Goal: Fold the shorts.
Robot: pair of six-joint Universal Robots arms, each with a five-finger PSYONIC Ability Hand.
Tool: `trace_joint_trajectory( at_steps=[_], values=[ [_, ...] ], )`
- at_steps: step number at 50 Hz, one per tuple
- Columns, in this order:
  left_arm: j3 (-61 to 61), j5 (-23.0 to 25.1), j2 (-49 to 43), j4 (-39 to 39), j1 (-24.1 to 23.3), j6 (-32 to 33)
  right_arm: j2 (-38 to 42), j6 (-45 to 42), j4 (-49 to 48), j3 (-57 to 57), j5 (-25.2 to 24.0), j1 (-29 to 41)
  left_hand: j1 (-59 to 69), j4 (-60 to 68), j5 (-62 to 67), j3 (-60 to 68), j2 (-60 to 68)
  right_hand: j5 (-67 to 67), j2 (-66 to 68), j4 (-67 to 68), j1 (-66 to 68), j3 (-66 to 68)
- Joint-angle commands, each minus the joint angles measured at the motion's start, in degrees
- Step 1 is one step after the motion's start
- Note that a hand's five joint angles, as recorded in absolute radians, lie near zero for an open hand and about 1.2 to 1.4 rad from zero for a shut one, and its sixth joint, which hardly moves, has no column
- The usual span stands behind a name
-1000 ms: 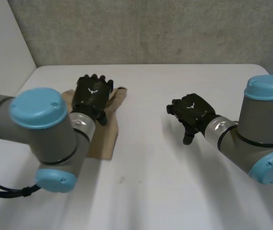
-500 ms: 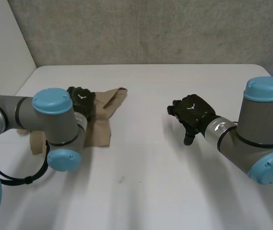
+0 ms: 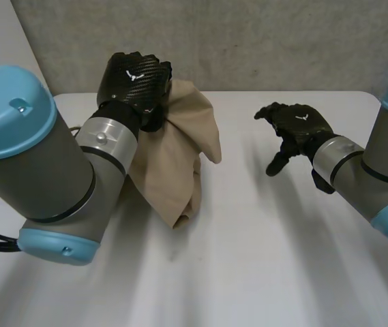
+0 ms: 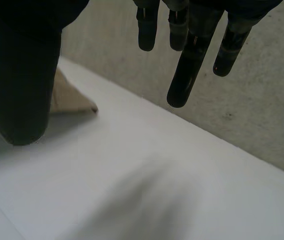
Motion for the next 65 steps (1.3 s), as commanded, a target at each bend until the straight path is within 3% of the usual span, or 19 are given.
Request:
trace_joint_trajectory(
  at_steps=[1, 11, 27, 30, 31, 32, 36, 41, 46, 50, 54, 65],
  values=[
    [-3.3, 0.8, -0.2, -1.0, -0.2, -4.6, -1.0, 11.9, 0.0, 1.0, -3.7, 0.6, 16.1, 11.3, 15.6, 11.7, 11.5, -4.0, -3.1, -4.0, -2.0, -32.1],
    [-3.9, 0.7, 2.2, -4.7, -0.3, -12.3, 4.0, 16.8, -1.1, -0.8, -5.6, 6.7, 16.1, 11.3, 15.6, 11.7, 11.5, -4.0, -3.1, -4.0, -2.0, -32.1],
    [-4.8, 0.4, 9.8, -7.2, -4.7, -16.2, 16.5, 22.9, -10.9, -9.6, -4.7, 16.8, 16.1, 11.3, 15.6, 11.7, 11.5, -2.3, -1.4, -2.3, -0.3, -30.3],
    [-5.4, 0.4, 11.3, -7.0, -4.4, -16.4, 17.7, 22.9, -11.0, -10.6, -4.3, 17.8, 16.1, 11.3, 15.6, 11.7, 11.5, 24.4, 25.3, 24.4, 26.4, -3.7],
    [-5.5, 0.4, 11.4, -7.0, -4.3, -16.4, 17.8, 23.0, -11.2, -10.6, -3.9, 17.8, 16.1, 11.3, 15.6, 11.7, 11.5, 51.3, 52.2, 51.3, 53.3, 23.2],
    [-5.6, 0.3, 11.6, -7.0, -4.1, -16.4, 17.7, 23.0, -11.3, -10.6, -3.5, 17.8, 16.1, 11.3, 15.6, 11.7, 11.5, 65.8, 66.8, 65.9, 67.8, 37.8],
    [-6.1, 0.2, 11.8, -7.0, -2.7, -16.2, 16.7, 21.6, -11.2, -11.2, -0.2, 17.5, 16.1, 11.3, 15.6, 11.7, 11.5, 66.0, 66.9, 66.0, 68.0, 37.9],
    [-7.1, 0.3, 12.9, -6.9, 0.1, -16.2, 11.7, 14.0, -10.2, -10.0, 3.1, 13.3, 16.1, 11.3, 15.6, 11.7, 11.5, 66.0, 66.9, 66.0, 68.0, 37.9],
    [-9.5, 0.7, 13.8, -6.6, 3.5, -16.6, 6.0, -3.5, -8.9, -7.0, 6.3, 5.6, 16.1, 11.3, 15.6, 11.7, 11.5, 66.0, 66.9, 66.0, 68.0, 37.9],
    [-11.9, 0.8, 13.6, -5.6, 4.5, -16.6, 3.9, -13.3, -8.0, -5.4, 7.0, 3.5, 16.1, 11.3, 15.6, 11.7, 11.5, 66.0, 66.9, 66.0, 68.0, 37.9],
    [-15.1, 1.0, 10.3, -2.1, 4.4, -16.4, 3.2, -16.2, -7.7, -3.9, 6.8, 3.1, 0.7, -4.1, 0.1, -3.7, -3.9, 66.0, 66.9, 66.0, 68.0, 37.9],
    [-14.7, 1.1, -5.2, 4.1, 4.9, -15.7, 3.9, -20.0, -3.2, -1.4, 6.3, 3.8, -7.9, -12.7, -8.5, -12.3, -12.5, 66.0, 66.9, 66.0, 68.0, 37.9]
  ],
)
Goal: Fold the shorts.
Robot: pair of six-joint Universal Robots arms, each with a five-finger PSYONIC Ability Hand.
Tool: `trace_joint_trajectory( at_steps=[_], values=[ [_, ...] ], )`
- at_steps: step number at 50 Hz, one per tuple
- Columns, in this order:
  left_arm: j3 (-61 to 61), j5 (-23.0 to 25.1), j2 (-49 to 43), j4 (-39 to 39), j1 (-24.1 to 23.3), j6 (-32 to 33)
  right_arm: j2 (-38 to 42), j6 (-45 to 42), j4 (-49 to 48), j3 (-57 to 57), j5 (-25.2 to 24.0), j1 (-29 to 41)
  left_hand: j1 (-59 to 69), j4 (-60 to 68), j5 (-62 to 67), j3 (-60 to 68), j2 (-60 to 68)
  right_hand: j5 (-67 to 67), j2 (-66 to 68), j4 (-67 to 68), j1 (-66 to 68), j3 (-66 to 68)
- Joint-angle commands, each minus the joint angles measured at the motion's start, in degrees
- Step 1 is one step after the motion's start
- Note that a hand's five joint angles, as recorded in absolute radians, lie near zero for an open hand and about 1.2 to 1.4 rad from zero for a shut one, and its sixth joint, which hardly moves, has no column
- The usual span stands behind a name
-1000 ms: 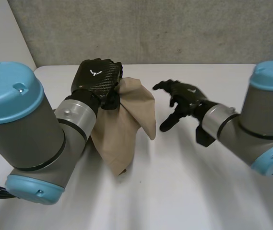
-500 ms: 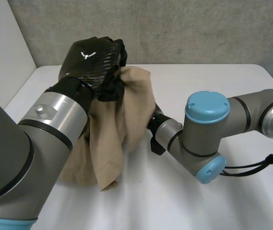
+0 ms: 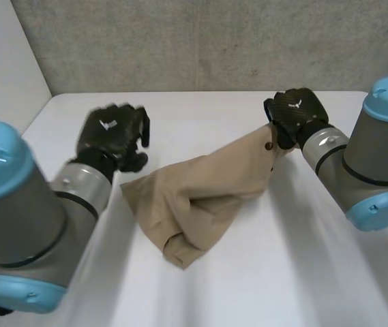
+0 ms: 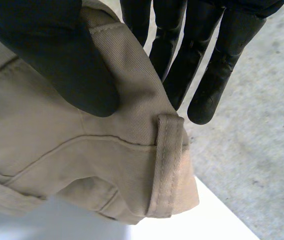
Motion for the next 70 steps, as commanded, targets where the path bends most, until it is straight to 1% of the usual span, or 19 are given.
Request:
trace_joint_trajectory(
  at_steps=[1, 2, 3, 4, 6, 8, 11, 19, 24, 29, 31, 35, 38, 39, 46, 50, 54, 61, 70],
  values=[
    [1.4, 0.1, -12.1, 3.5, 1.0, 0.7, 0.9, -3.5, 4.6, 1.9, -0.7, 0.9, -5.6, -6.0, -6.2, -6.2, -6.0, 14.6, 12.9, 12.0, 23.9, 12.1],
    [1.6, 0.1, -12.5, 3.5, 1.3, 0.9, 1.0, -4.1, 5.3, 1.9, -0.7, 1.0, -9.0, -9.4, -9.6, -9.6, -9.4, 14.6, 12.9, 12.0, 23.9, 12.1],
    [1.8, 0.1, -12.6, 3.5, 1.6, 1.2, 1.0, -4.6, 5.9, 2.0, -0.7, 1.0, -11.9, -12.3, -12.5, -12.4, -12.3, 6.7, 4.9, 4.0, 16.0, 4.1],
    [1.9, 0.1, -12.6, 3.5, 1.8, 1.3, 1.0, -5.5, 6.6, 2.3, -0.2, 0.9, -13.9, -14.3, -14.5, -14.5, -14.3, -22.6, -24.3, -25.2, -13.2, -25.1],
    [2.0, 0.1, -12.2, 3.4, 1.9, 2.0, 0.7, -5.5, 7.0, 2.4, 0.0, 0.8, -17.8, -18.2, -18.4, -18.4, -18.2, -44.1, -45.9, -46.8, -34.8, -46.6],
    [1.9, -0.1, -11.7, 3.3, 1.7, 2.3, -0.1, -5.0, 7.3, 2.6, 0.0, 0.3, -20.8, -21.2, -21.4, -21.4, -21.2, -50.4, -52.2, -53.1, -41.1, -52.9],
    [1.4, -0.3, -8.5, 2.5, 1.4, 2.2, -0.8, -4.5, 7.5, 3.4, 0.0, 0.0, -27.4, -27.7, -28.0, -27.9, -27.8, -54.0, -55.7, -56.6, -44.6, -56.5],
    [-2.2, -0.8, 0.8, -4.1, -0.2, 0.8, -11.3, -4.1, 10.4, 9.8, -0.1, -0.7, -32.8, -33.1, -33.4, -33.3, -33.2, -52.6, -54.4, -55.3, -43.3, -55.2],
    [-4.3, -1.9, 5.0, -7.8, -1.1, -3.6, -18.0, -1.8, 12.5, 16.2, -0.4, -2.4, -33.4, -33.8, -34.0, -34.0, -33.8, -47.6, -49.3, -50.2, -38.3, -50.1],
    [-5.0, -4.2, 5.6, -11.3, -1.2, -8.4, -22.6, -0.7, 13.8, 21.8, -0.9, -2.8, -33.1, -33.5, -33.7, -33.7, -33.5, -42.0, -43.8, -44.7, -32.7, -44.6],
    [-5.1, -4.3, 5.3, -13.1, -1.3, -9.9, -24.3, -0.8, 14.5, 24.3, -1.0, -3.1, -32.9, -33.3, -33.5, -33.5, -33.3, -36.5, -38.3, -39.2, -27.2, -39.0],
    [-5.7, -4.2, 4.8, -17.8, -1.9, -13.7, -27.9, -0.8, 15.8, 27.9, -1.6, -5.2, -32.4, -32.8, -33.0, -33.0, -32.8, -30.8, -32.5, -33.4, -21.5, -33.3],
    [-6.2, -3.9, 3.8, -20.0, -2.9, -16.1, -29.4, -1.1, 16.9, 29.8, -2.8, -6.0, -32.3, -32.6, -32.8, -32.8, -32.7, -28.7, -30.5, -31.4, -19.4, -31.3],
    [-6.4, -3.9, 3.3, -20.2, -3.3, -16.4, -29.8, -1.2, 17.7, 30.7, -4.1, -6.1, -32.3, -32.6, -32.8, -32.8, -32.7, -28.2, -30.0, -30.9, -18.9, -30.8],
    [-6.0, -4.2, -1.4, -19.7, -5.4, -17.3, -29.7, -0.4, 18.4, 34.2, -7.7, -8.1, -32.3, -32.6, -32.8, -32.8, -32.7, -29.4, -31.2, -32.1, -20.1, -31.9],
    [-4.1, -4.2, -5.2, -18.4, -5.5, -17.3, -27.4, 1.4, 15.5, 35.4, -10.2, -7.9, -32.3, -32.6, -32.8, -32.8, -32.7, -36.0, -37.7, -38.6, -26.6, -38.5],
    [-1.8, -4.3, -8.7, -17.2, -5.6, -17.3, -21.7, 5.1, 11.6, 35.0, -10.3, -7.7, -32.1, -32.5, -32.7, -32.7, -32.5, -36.6, -38.4, -39.3, -27.3, -39.2],
    [3.5, -4.5, -14.7, -16.8, -5.7, -17.4, -14.7, 9.2, 7.8, 31.7, -10.5, -7.7, -32.1, -32.5, -32.7, -32.7, -32.5, -45.7, -47.5, -48.4, -36.4, -48.2],
    [11.2, -5.5, -21.3, -16.8, -5.7, -17.4, -7.0, 12.5, 3.9, 24.6, -9.8, -4.9, -32.1, -32.5, -32.7, -32.7, -32.5, -46.4, -48.1, -49.0, -37.1, -48.9]
  ],
)
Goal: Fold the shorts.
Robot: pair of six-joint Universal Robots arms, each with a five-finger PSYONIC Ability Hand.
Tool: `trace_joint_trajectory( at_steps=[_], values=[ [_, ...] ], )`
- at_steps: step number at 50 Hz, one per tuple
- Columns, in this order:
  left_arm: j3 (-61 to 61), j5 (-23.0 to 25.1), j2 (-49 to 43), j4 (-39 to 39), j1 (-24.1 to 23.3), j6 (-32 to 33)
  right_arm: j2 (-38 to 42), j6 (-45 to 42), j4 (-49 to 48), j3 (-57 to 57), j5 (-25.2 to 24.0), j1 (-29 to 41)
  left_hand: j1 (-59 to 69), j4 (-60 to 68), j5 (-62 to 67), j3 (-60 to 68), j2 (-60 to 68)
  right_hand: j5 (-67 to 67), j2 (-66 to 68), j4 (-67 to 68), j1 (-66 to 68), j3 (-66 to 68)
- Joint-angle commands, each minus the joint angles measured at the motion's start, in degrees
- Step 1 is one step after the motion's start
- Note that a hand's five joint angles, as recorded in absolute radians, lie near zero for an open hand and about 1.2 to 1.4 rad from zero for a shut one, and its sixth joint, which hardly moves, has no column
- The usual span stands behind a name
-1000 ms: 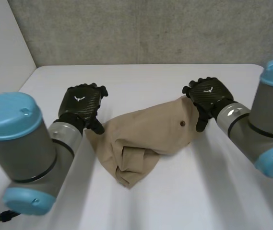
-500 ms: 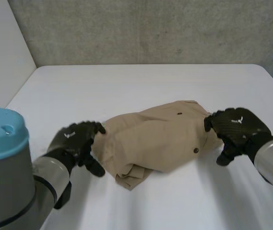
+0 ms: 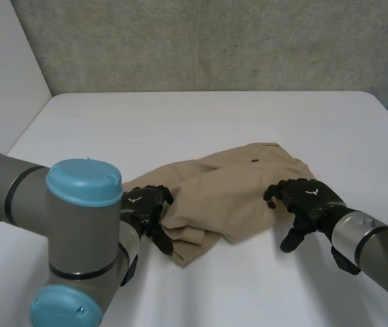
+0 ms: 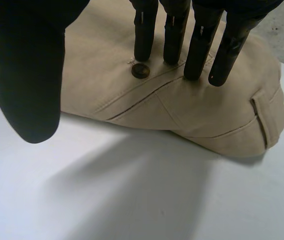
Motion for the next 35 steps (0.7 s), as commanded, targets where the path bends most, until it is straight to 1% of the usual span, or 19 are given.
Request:
trace_joint_trajectory(
  at_steps=[1, 5, 11, 15, 18, 19, 20, 21, 23, 24, 25, 28, 29, 31, 35],
  values=[
    [6.8, -1.1, -5.9, -0.1, 0.0, 0.1, 7.0, 3.5, -3.0, -6.9, 0.6, 2.7, 0.7, 2.0, 2.4, 1.7, 1.8, -3.2, -3.7, -2.9, -0.7, -3.4],
    [9.6, -2.1, -8.0, -0.1, 0.0, 0.1, 10.3, 5.9, -3.0, -11.2, 0.8, 4.0, 1.0, 2.3, 2.8, 2.0, 2.2, -2.8, -3.4, -2.5, -0.3, -3.1],
    [13.6, -3.1, -10.6, -0.1, 0.3, 0.2, 14.1, 6.7, -3.0, -15.0, 1.3, 6.0, 2.5, 3.8, 4.3, 3.6, 3.7, -2.3, -2.9, -2.0, 0.2, -2.6],
    [15.0, -3.0, -11.5, 0.0, 0.5, 0.2, 17.0, 6.8, -3.1, -18.1, 3.7, 7.3, 5.2, 6.5, 7.0, 6.2, 6.3, -1.0, -1.5, -0.7, 1.5, -1.3],
    [15.9, -3.0, -12.4, 0.3, 0.6, 0.3, 18.5, 6.7, -3.1, -19.5, 5.4, 8.0, 10.6, 11.9, 12.3, 11.6, 11.7, 2.5, 2.0, 2.8, 5.0, 2.3],
    [16.0, -3.1, -12.8, 0.8, 0.6, 0.3, 19.6, 6.6, -3.1, -20.5, 6.6, 8.3, 14.8, 16.1, 16.5, 15.8, 15.9, 8.7, 8.2, 9.0, 11.2, 8.4],
    [16.0, -3.1, -12.8, 0.8, 0.6, 0.3, 19.9, 6.6, -3.1, -20.8, 7.0, 8.5, 14.8, 16.1, 16.6, 15.8, 15.9, 10.8, 10.2, 11.1, 13.3, 10.5],
    [16.2, -3.1, -13.2, 2.3, 0.6, 0.7, 20.6, 6.2, -3.1, -21.6, 7.8, 8.9, 26.5, 27.8, 28.2, 27.5, 27.6, 15.3, 14.8, 15.6, 17.8, 15.0],
    [16.1, -3.1, -13.3, 2.9, 0.7, 0.8, 21.3, 5.8, -3.1, -22.3, 8.4, 9.2, 31.8, 33.1, 33.5, 32.8, 32.9, 22.9, 22.3, 23.2, 25.4, 22.6],
    [16.0, -3.2, -13.2, 3.4, 0.7, 0.8, 21.9, 5.7, -3.2, -22.9, 8.9, 9.5, 35.8, 37.1, 37.5, 36.8, 36.9, 33.2, 32.7, 33.5, 35.7, 33.0],
    [16.0, -3.2, -13.1, 4.3, 0.8, 0.8, 22.0, 5.6, -3.4, -23.1, 9.2, 9.6, 43.0, 44.3, 44.7, 44.0, 44.1, 38.8, 38.3, 39.1, 41.3, 38.6],
    [15.6, -3.3, -12.5, 5.1, 1.0, 1.0, 22.0, 4.3, -4.8, -23.7, 10.1, 9.6, 52.8, 54.1, 54.5, 53.8, 53.9, 57.8, 57.2, 58.1, 60.3, 57.5],
    [15.4, -3.3, -12.2, 5.4, 1.2, 1.0, 21.7, 3.7, -5.2, -23.7, 10.4, 9.7, 57.5, 58.8, 59.2, 58.5, 58.6, 57.8, 57.3, 58.1, 60.3, 57.6],
    [15.4, -3.3, -11.5, 5.3, 1.5, 1.0, 21.2, 2.2, -6.0, -23.8, 10.6, 9.6, 57.5, 58.8, 59.3, 58.5, 58.6, 57.8, 57.3, 58.1, 60.3, 57.6],
    [14.9, -3.3, -6.9, 4.7, 2.3, 2.0, 16.4, -1.2, -5.9, -23.8, 10.9, 9.5, 57.5, 58.8, 59.3, 58.5, 58.6, 57.8, 57.3, 58.1, 60.3, 57.6]
  ],
)
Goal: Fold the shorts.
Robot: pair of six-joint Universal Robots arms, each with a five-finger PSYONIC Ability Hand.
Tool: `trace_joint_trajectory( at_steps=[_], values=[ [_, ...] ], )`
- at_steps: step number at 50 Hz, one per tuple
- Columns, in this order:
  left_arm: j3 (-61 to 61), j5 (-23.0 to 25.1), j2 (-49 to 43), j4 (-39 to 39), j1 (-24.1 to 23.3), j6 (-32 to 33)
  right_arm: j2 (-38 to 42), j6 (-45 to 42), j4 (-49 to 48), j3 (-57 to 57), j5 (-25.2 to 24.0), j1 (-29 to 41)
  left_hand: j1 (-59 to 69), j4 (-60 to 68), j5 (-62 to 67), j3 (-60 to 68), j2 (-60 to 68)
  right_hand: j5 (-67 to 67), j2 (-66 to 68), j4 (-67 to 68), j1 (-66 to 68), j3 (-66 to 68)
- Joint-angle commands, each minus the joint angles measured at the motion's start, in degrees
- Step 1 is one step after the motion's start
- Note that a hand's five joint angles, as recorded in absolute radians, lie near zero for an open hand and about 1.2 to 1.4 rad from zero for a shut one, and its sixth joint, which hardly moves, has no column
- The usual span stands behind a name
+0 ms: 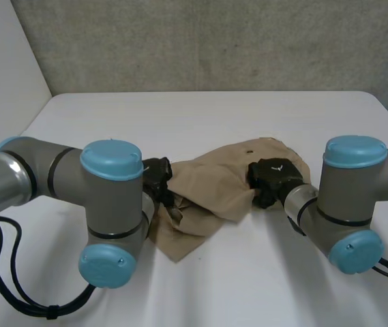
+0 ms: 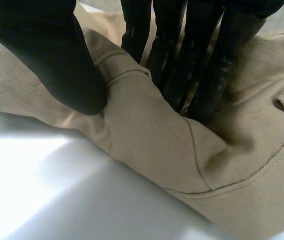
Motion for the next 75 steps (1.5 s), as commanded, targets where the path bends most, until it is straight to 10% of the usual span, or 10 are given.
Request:
trace_joint_trajectory(
  at_steps=[1, 14, 28, 39, 48, 62, 63, 66, 68, 75],
  values=[
    [-0.9, 0.1, 6.4, -0.2, 1.3, 1.4, -8.0, -5.9, -1.1, 0.0, 0.8, -0.4, 17.3, 11.6, 14.8, 12.3, 11.8, 17.6, 13.1, 13.2, 27.0, 14.1],
    [-4.5, 1.0, 34.5, -1.0, 1.1, 22.5, -30.2, -11.0, 11.2, -5.0, -1.9, -0.9, 17.3, 11.6, 14.8, 12.3, 11.8, 17.6, 13.1, 13.2, 27.0, 14.1],
    [-0.9, 6.3, 52.9, -3.6, 1.7, 25.6, -45.2, -10.9, 18.8, -15.3, -3.2, -4.3, 17.3, 11.6, 14.8, 12.3, 11.8, 17.6, 13.1, 13.2, 27.0, 14.1],
    [-2.3, 6.9, 41.9, -3.7, 1.9, 25.7, -32.6, -10.9, 21.0, -13.8, -5.4, -5.7, 17.3, 11.6, 14.8, 12.3, 11.8, 17.6, 13.1, 13.2, 27.0, 14.1],
    [4.8, 7.0, 15.4, 1.7, 7.0, 26.9, -14.0, -10.8, 18.9, -16.7, -4.9, -5.7, 17.3, 11.6, 14.8, 12.3, 11.8, 17.6, 13.1, 13.2, 27.0, 14.1],
    [26.0, 6.1, -11.6, 20.4, 7.6, 34.5, 5.3, -15.0, -19.5, -20.4, 4.9, -5.0, 17.3, 11.6, 14.8, 12.3, 11.8, 17.6, 13.1, 13.2, 27.0, 14.1],
    [26.0, 6.0, -11.6, 21.0, 7.6, 34.5, 6.8, -17.2, -22.7, -20.3, 4.1, -4.9, 17.3, 11.6, 14.8, 12.3, 11.8, 14.3, 9.8, 9.9, 23.7, 10.8],
    [25.1, 6.0, -11.5, 22.7, 6.6, 34.4, 9.6, -21.0, -23.0, -21.0, 3.1, -5.0, -0.2, -5.9, -2.8, -5.2, -5.7, -52.4, -56.9, -56.8, -43.0, -55.9],
    [22.7, 6.1, -10.9, 23.3, 5.6, 34.4, 11.5, -24.4, -21.8, -21.6, 3.0, -4.9, -24.1, -29.8, -26.6, -29.1, -29.5, -52.4, -56.9, -56.8, -43.0, -55.9],
    [14.4, 6.0, -2.7, 24.0, 3.4, 34.5, 7.4, -23.2, -17.8, -19.7, 5.4, -5.6, -29.9, -35.6, -32.5, -34.9, -35.4, -52.4, -56.9, -56.8, -43.0, -55.9]
  ],
)
